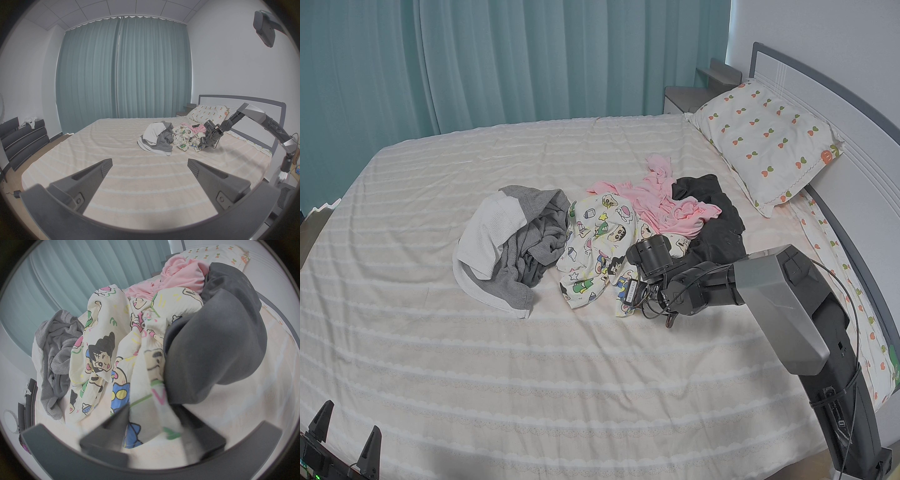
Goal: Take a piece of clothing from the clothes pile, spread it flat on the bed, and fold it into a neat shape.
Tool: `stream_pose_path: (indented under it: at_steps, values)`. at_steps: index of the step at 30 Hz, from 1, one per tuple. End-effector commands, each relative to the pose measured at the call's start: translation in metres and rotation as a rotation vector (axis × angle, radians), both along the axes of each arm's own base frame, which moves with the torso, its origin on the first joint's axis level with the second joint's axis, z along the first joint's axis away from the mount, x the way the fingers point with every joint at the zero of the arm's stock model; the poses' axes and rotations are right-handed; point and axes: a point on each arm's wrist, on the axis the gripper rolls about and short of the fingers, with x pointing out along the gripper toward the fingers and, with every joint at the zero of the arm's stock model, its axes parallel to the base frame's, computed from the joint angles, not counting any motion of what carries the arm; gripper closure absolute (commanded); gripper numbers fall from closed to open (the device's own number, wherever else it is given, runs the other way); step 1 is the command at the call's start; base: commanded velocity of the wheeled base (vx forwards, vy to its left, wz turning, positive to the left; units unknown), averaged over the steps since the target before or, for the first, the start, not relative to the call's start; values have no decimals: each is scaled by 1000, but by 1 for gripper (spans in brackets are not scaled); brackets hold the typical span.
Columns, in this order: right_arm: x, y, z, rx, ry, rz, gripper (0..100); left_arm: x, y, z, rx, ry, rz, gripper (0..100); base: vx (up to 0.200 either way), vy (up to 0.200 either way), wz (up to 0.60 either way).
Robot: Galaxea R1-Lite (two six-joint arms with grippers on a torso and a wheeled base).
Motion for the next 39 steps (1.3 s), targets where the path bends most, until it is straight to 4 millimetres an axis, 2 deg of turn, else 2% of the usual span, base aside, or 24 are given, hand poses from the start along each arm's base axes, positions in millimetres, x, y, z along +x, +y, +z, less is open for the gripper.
stream_pose_path:
  at_steps: [1, 7, 14, 16, 18, 19, 21, 22, 23, 28, 30, 31, 33, 35, 39]
  values:
    - [-1, 1, 1, 1, -1, 1, 100, 0, 0, -3, 0, -3, 0, 0, 0, 0, 0]
    - [-7, -4, 7, 5, 13, -9, 100, 0, 0, -3, 0, -3, 0, 0, 0, 0, 0]
    - [-35, -12, 26, 61, 62, -44, 100, 0, 0, -3, 0, -3, 0, 0, 0, 0, 0]
    - [-56, -18, 36, 80, 95, -23, 100, 0, 0, -3, 0, -3, 0, 0, 0, 0, 0]
    - [-69, -25, 43, 105, 93, -2, 100, 0, 0, -3, 0, -3, 0, 0, 0, 0, 0]
    - [-69, -25, 43, 105, 93, -2, 100, 0, 0, -3, 0, -3, 0, 0, 0, 0, 0]
    - [-90, -38, 52, 157, 73, 39, 100, 0, 0, -3, 0, -3, 0, 0, 0, 0, 0]
    - [-91, -39, 53, 158, 71, 42, 100, 0, 0, -3, 0, -3, 0, 0, 0, 0, 0]
    - [-105, -47, 58, 180, 59, 64, 100, 0, 0, -3, 0, -3, 0, 0, 0, 0, 0]
    - [-148, -71, 73, 226, 39, 138, 100, 0, 0, -3, 0, -3, 0, 0, 0, 0, 0]
    - [-161, -79, 79, 243, 23, 158, 100, 0, 0, -3, 0, -3, 0, 0, 0, 0, 0]
    - [-161, -79, 79, 243, 23, 158, 100, 0, 0, -3, 0, -3, 0, 0, 0, 0, 0]
    - [-180, -92, 93, 261, -22, 177, 100, 0, 0, -3, 0, -3, 0, 0, 0, 0, 0]
    - [-189, -98, 100, 267, -44, 186, 100, 0, 0, -3, 0, -3, 0, 0, 0, 0, 0]
    - [-219, -117, 128, 317, -116, 230, 100, 0, 0, -3, 0, -3, 0, 0, 0, 0, 0]
